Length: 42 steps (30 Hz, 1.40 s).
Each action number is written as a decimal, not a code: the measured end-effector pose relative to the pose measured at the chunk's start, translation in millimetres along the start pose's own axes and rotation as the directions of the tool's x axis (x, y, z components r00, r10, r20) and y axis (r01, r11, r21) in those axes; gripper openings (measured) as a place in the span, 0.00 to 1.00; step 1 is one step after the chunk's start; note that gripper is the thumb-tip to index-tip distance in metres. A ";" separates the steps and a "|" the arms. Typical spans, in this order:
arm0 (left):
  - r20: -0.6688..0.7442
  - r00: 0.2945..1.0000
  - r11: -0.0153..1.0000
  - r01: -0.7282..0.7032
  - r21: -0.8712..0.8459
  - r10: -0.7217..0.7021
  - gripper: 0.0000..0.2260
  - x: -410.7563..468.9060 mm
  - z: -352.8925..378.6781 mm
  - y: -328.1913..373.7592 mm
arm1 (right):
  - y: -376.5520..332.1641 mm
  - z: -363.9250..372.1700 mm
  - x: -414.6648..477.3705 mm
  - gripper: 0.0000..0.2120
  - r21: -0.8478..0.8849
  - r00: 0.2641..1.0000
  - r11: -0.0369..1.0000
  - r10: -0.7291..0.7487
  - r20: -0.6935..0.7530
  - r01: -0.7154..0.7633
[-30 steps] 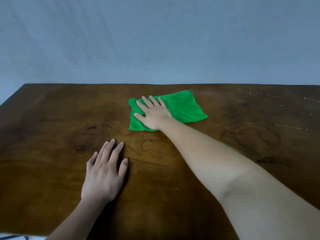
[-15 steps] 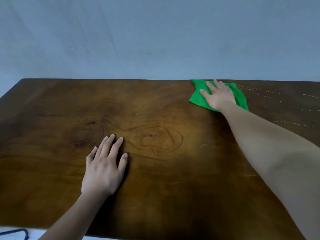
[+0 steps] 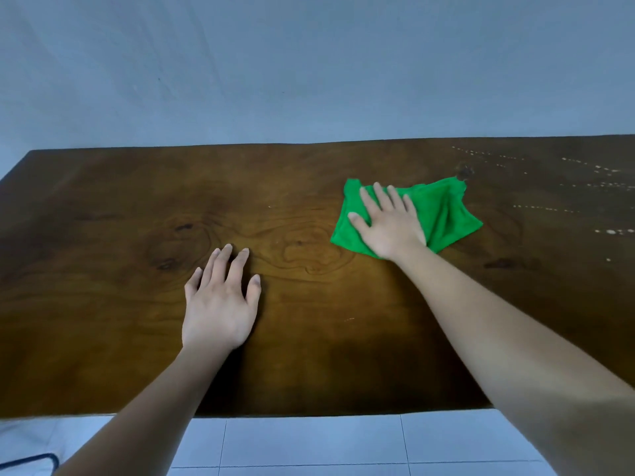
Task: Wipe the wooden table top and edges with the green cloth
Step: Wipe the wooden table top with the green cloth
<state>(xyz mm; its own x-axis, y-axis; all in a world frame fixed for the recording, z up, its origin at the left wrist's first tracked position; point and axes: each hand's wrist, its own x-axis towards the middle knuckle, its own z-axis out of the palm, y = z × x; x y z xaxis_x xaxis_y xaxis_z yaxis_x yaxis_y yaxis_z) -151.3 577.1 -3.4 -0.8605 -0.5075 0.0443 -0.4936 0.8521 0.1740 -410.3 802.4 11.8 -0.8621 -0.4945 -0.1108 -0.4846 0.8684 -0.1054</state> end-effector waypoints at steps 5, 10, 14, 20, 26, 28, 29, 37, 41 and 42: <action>0.008 1.000 1.000 -0.009 0.027 0.008 0.32 0.1 0.2 -2.3 | -45.3 15.7 -71.0 0.39 0.014 0.994 0.994 -0.112 0.013 0.112; 0.000 0.999 0.999 -0.032 0.030 0.032 0.32 -2.3 -0.1 -4.1 | -73.2 34.3 -137.3 0.39 0.025 0.983 0.983 -0.181 0.013 0.181; -0.003 0.999 0.999 -0.047 0.014 0.047 0.32 -3.5 -0.2 -6.1 | -87.5 45.8 -191.1 0.38 0.056 0.970 0.968 -0.244 -0.017 0.244; 0.005 0.999 0.998 -0.053 -0.040 0.054 0.30 -5.0 -2.5 -5.7 | -79.4 55.5 -231.1 0.35 0.073 0.952 0.950 -0.300 -0.055 0.304; -0.004 0.990 0.987 -0.138 -0.087 0.138 0.27 -16.6 -14.1 6.4 | -35.7 46.8 -227.3 0.36 0.098 0.978 0.973 -0.206 -0.040 0.209; 0.014 0.991 0.986 -0.132 -0.100 0.134 0.28 -21.4 -16.3 21.9 | -11.8 43.6 -223.6 0.36 0.101 0.982 0.977 -0.188 -0.035 0.190; 0.015 0.990 0.985 -0.135 -0.110 0.138 0.29 -23.7 -16.4 32.4 | 0.9 41.9 -221.7 0.36 0.102 0.982 0.977 -0.184 -0.032 0.186; 0.016 0.986 0.970 -0.161 -0.179 0.167 0.27 -32.7 2.9 168.3 | 115.9 23.8 -205.4 0.37 0.096 0.975 0.970 -0.222 -0.025 0.224; 0.024 0.990 0.971 -0.132 -0.198 0.140 0.27 -36.5 18.0 248.8 | 187.7 12.8 -195.4 0.37 0.100 0.962 0.957 -0.271 -0.017 0.272; 0.028 0.991 0.974 -0.121 -0.194 0.129 0.27 -35.6 21.1 267.9 | 206.9 10.1 -192.2 0.37 0.101 0.961 0.955 -0.278 -0.017 0.278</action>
<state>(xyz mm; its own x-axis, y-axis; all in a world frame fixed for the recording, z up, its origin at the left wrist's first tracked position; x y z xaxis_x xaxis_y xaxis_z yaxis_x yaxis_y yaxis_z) -255.6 826.1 20.9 -0.9201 -0.3897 0.0387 -0.3519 0.8663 0.3544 -343.4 1076.8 1.3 -0.6960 -0.7154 -0.0606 -0.6876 0.6885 -0.2308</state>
